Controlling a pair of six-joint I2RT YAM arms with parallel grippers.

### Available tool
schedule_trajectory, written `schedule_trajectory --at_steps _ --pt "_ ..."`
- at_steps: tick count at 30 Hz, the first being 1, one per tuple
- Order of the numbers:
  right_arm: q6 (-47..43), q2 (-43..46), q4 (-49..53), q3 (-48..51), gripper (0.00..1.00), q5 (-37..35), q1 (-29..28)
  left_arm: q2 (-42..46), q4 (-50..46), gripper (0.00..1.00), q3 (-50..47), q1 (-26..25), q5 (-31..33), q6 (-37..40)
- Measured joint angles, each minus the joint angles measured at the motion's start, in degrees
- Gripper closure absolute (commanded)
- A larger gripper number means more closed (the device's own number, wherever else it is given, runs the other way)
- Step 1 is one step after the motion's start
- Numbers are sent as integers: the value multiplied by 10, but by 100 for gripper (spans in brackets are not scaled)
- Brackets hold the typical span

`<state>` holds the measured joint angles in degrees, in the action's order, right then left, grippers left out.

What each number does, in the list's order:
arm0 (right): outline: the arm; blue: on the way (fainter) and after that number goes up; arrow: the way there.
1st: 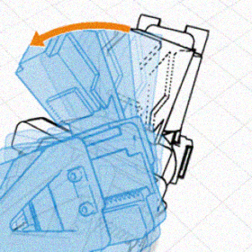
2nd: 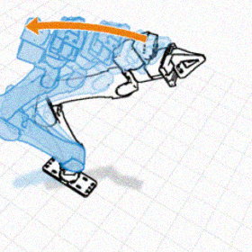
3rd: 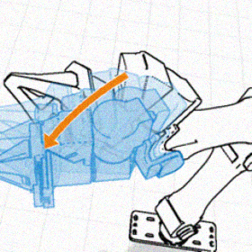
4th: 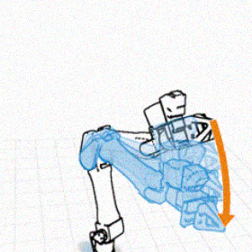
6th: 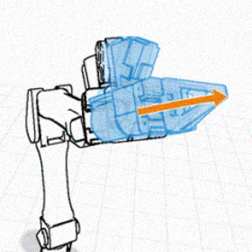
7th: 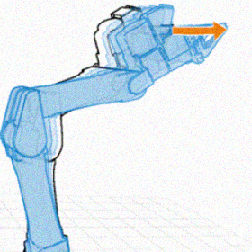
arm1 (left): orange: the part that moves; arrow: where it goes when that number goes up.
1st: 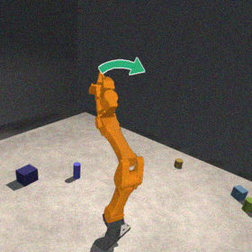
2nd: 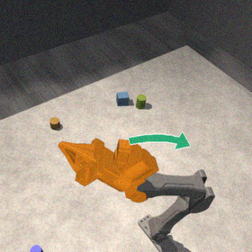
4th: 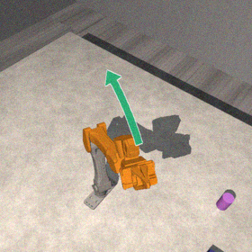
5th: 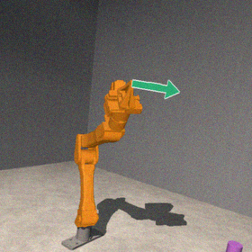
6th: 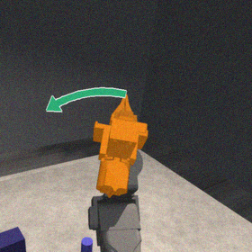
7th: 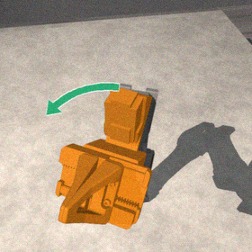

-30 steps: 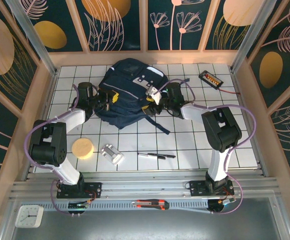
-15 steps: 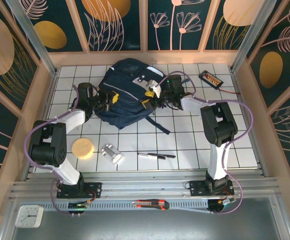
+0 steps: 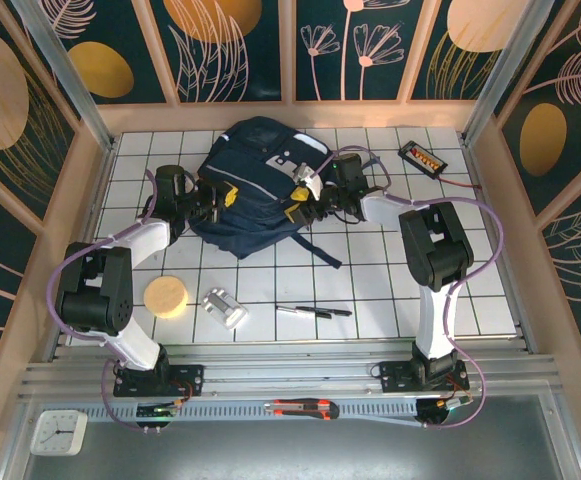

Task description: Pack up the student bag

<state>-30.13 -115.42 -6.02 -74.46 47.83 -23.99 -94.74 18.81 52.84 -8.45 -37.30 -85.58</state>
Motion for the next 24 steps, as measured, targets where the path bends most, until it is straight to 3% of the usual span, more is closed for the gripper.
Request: schedule_trajectory --at_steps 7,15,24 --pt "5 -12 -4 -3 42 -3 -5 1 -2 100 -2 0 -2 1" --pt "22 -18 -11 -11 60 -9 -7 12 -1 100 -16 0 -2 4" --pt "31 -18 -10 -13 88 -19 -17 16 0 100 -21 2 -2 4"
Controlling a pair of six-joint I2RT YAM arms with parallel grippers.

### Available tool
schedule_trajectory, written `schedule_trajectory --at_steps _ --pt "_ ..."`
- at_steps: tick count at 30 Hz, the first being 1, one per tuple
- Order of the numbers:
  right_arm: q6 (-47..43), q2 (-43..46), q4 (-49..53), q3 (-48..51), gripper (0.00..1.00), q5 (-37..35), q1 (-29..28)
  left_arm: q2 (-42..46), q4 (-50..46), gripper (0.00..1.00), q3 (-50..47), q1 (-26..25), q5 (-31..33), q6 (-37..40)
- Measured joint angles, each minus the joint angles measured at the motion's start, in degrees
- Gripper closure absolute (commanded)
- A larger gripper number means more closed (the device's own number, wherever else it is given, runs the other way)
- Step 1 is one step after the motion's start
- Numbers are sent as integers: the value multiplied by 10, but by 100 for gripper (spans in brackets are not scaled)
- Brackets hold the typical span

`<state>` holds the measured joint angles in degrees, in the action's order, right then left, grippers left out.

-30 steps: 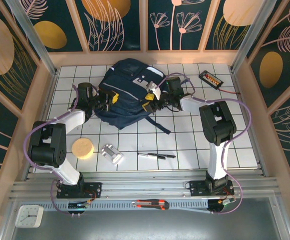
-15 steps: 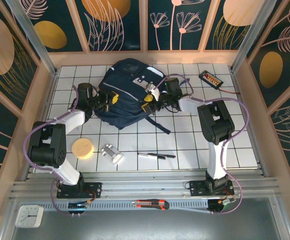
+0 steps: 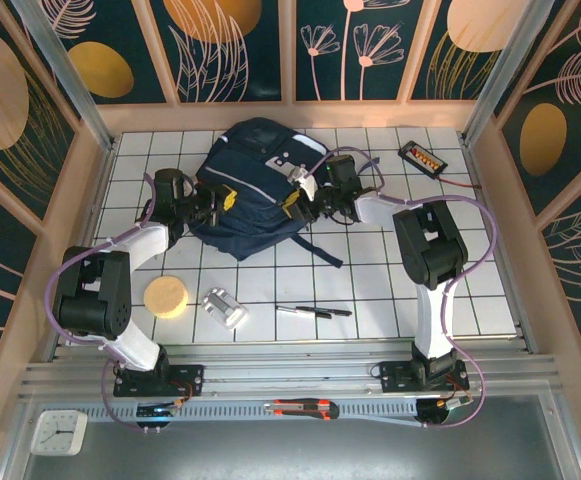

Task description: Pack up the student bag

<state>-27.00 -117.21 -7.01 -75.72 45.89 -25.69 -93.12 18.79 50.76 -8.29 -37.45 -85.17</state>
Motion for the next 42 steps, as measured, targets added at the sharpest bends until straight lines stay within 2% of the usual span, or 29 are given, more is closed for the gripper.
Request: schedule_trajectory --at_steps 6,15,25,32,37,42 --pt "-10 1 1 0 100 -8 -6 0 4 100 0 1 2 0" --pt "-12 23 19 5 100 -32 -11 0 2 100 0 1 4 13" --pt "-11 35 171 -46 100 -2 -22 4 -11 100 0 1 10 37" --pt "0 64 205 -36 100 14 -50 13 -16 100 -2 -1 9 37" --pt "66 65 193 -35 100 26 -70 23 -10 100 -14 -12 20 32" --pt "175 65 159 -30 100 -9 -96 32 3 100 -28 -18 42 23"
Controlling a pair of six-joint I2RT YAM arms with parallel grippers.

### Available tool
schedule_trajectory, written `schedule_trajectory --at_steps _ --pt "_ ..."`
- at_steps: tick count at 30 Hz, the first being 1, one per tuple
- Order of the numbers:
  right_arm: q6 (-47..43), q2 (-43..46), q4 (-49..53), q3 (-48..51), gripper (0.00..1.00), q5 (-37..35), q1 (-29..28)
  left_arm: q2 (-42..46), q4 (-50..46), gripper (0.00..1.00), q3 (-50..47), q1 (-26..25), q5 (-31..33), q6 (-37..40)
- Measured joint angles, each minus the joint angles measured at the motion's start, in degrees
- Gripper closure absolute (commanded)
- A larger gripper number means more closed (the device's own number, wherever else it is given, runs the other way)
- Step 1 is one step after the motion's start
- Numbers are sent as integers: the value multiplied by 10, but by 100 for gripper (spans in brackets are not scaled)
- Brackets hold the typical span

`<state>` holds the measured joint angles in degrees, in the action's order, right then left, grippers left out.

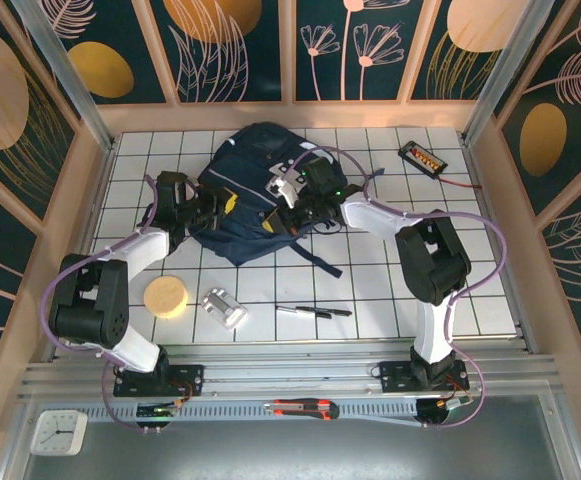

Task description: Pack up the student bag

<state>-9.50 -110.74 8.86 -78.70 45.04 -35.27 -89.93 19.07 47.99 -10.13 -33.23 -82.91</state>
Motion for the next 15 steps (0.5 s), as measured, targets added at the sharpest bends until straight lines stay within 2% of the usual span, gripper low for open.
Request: schedule_trajectory --at_steps 5,13,14,15 --pt "97 0 -17 8 100 -59 -29 20 14 100 -27 -7 28 -9" --pt "204 0 45 -34 100 -165 -72 48 25 100 -54 -32 90 -25" --pt "210 0 47 -34 100 -172 -72 51 28 97 -57 -36 95 -26" --pt "216 0 51 -34 100 -180 -73 54 29 84 -63 -38 100 -27"
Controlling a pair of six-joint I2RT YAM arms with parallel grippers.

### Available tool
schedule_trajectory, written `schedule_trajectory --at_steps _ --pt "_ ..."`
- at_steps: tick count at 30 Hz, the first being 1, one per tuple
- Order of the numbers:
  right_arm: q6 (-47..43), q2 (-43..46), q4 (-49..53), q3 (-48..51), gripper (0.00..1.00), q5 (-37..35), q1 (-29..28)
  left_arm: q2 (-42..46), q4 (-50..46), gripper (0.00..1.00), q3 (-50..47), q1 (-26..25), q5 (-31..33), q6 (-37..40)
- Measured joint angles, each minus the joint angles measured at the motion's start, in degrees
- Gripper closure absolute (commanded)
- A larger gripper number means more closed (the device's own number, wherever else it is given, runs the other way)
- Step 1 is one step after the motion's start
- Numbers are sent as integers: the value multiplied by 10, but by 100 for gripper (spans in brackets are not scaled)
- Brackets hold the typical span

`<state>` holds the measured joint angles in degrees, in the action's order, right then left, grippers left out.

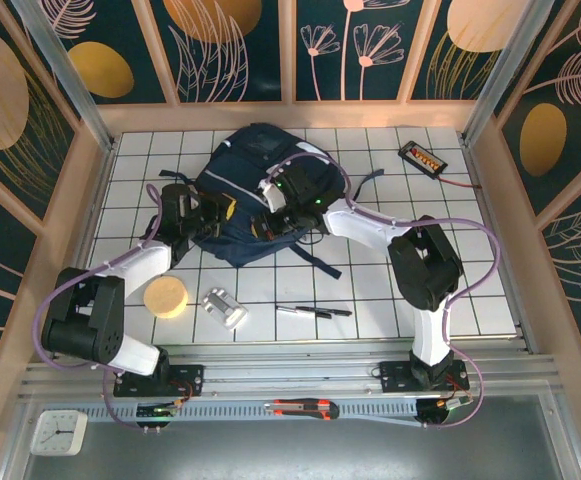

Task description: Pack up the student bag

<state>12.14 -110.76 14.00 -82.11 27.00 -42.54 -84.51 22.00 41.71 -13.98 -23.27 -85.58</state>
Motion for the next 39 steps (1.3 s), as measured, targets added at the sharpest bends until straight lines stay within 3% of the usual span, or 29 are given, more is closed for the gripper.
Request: schedule_trajectory --at_steps 4,9,16,25,34,39 --pt "11 0 -15 0 100 -12 3 32 -21 44 -12 -16 -17 12" --pt "22 0 -33 0 100 -13 14 96 -90 2 -10 -26 -33 72" --pt "30 0 -48 0 100 -12 26 127 -252 1 36 36 -29 206" --pt "35 5 -56 9 100 -5 28 34 -478 1 250 68 52 447" --pt "35 11 -66 23 100 -4 28 -65 -527 1 339 134 50 533" --pt "35 14 -68 26 100 -5 28 -139 -527 5 392 139 21 551"
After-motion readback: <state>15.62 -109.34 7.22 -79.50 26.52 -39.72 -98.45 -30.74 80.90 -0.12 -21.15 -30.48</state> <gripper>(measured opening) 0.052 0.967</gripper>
